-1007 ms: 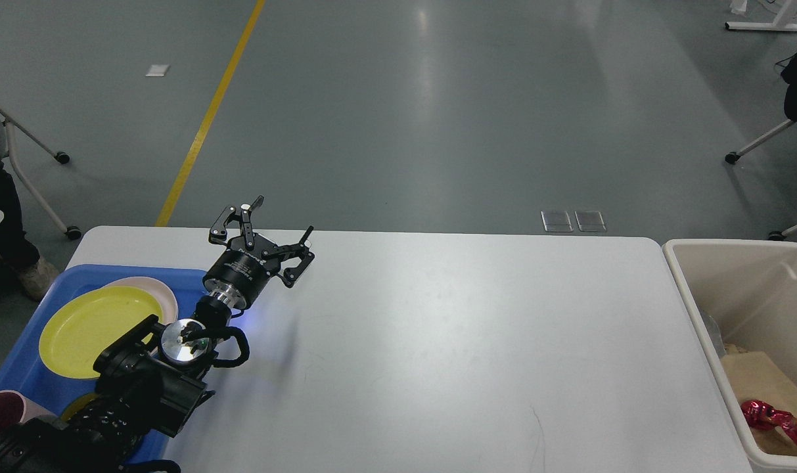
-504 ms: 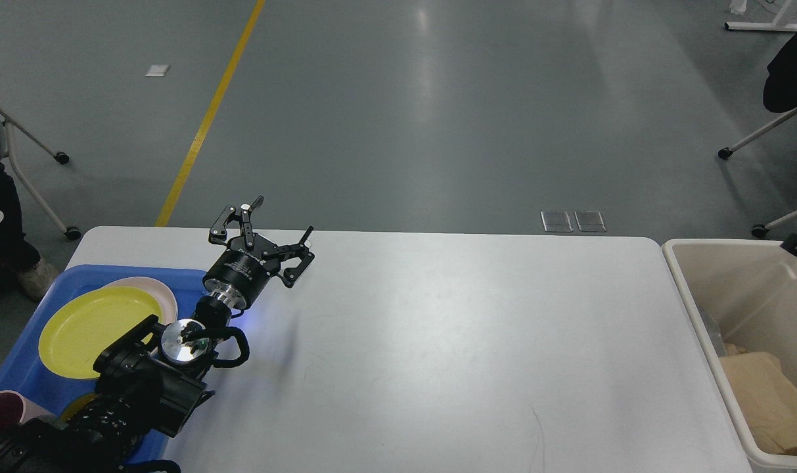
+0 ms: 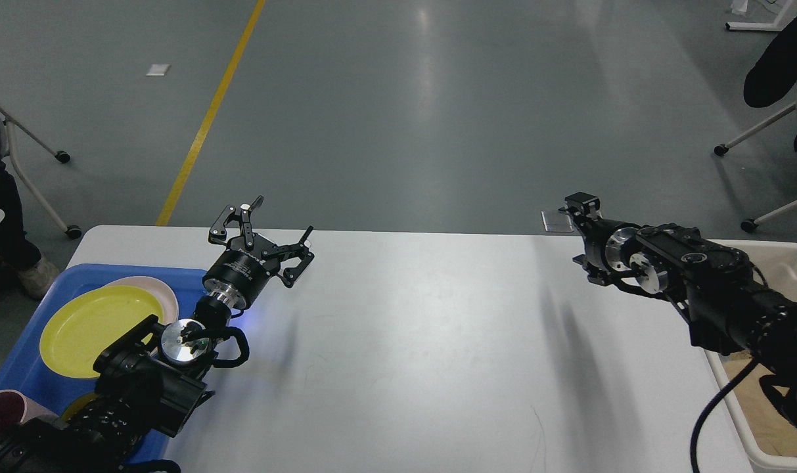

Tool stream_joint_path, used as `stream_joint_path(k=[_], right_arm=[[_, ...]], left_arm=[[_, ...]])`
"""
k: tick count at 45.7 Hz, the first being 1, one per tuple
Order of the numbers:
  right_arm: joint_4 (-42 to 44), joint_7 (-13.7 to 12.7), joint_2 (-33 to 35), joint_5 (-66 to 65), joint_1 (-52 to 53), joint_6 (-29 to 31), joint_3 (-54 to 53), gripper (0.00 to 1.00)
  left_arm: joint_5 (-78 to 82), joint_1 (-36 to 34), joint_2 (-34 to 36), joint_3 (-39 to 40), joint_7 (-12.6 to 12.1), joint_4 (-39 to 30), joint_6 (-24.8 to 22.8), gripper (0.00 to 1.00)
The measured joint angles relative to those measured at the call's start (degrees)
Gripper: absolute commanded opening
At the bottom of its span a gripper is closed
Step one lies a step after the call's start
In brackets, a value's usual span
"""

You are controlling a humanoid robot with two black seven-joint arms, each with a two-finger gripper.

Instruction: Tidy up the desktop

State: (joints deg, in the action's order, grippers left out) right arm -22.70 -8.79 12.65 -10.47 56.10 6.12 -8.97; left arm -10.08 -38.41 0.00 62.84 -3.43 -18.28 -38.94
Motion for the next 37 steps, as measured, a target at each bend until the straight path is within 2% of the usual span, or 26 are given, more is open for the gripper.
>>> stream_joint_path(k=[15,26,37], right_arm=[[-1.2,0.0,-9.09,0.1,-3.07,2.06,-30.43,1.0],[-1.19,0.0,-10.37,0.19,-4.43,5.13,-44.43,1.0],[-1.24,0.0,-9.95,5.01,-10.43,11.49,-55.84,1.0]], left_arm=[[0.0,0.0,0.0,0.0,0.0,0.0,0.0,0.97],[0.0,0.0,0.0,0.0,0.0,0.0,0.0,0.97],[0.01,0.0,0.0,0.0,0.0,0.0,0.0,0.97]])
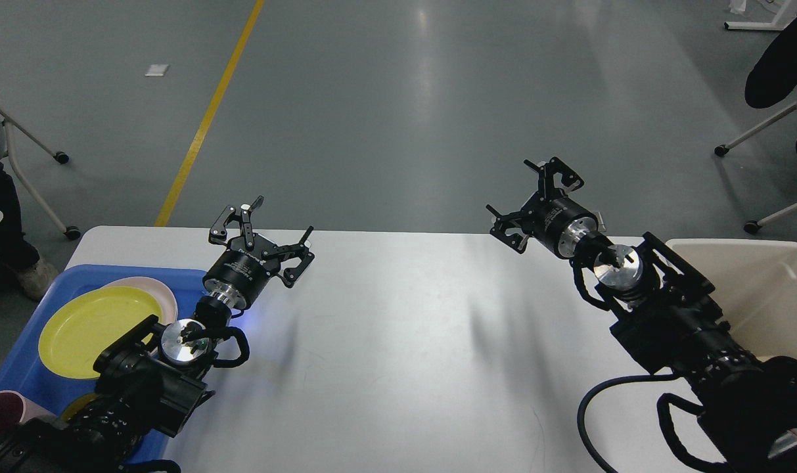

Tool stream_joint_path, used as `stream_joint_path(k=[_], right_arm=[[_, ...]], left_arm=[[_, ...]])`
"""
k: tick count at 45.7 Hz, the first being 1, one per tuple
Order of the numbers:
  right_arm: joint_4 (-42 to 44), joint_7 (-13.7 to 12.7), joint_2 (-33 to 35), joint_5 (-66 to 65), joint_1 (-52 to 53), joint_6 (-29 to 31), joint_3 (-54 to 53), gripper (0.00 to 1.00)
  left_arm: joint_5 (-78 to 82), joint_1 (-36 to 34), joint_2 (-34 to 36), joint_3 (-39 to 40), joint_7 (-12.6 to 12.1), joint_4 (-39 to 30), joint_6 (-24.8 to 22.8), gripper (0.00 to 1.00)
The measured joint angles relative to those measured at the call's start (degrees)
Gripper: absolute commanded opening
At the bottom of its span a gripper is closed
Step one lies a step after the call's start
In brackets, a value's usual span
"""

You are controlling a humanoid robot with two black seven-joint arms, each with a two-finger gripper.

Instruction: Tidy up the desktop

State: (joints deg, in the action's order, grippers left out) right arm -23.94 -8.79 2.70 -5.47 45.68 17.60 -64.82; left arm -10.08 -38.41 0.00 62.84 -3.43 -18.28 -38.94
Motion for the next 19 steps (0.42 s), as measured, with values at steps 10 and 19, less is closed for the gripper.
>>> stream_joint_path(k=[10,19], right_arm=[[0.04,0.5,0.19,7.91,-1.65,3.06,-2.25,1.0],[0.19,1.89,0.16,8.7,-2.88,3.79,-3.24,1.0]], left_arm=[[0.02,0.0,0.0,0.0,0.0,0.0,0.0,0.97],[0.02,0.0,0.0,0.0,0.0,0.0,0.0,0.97]])
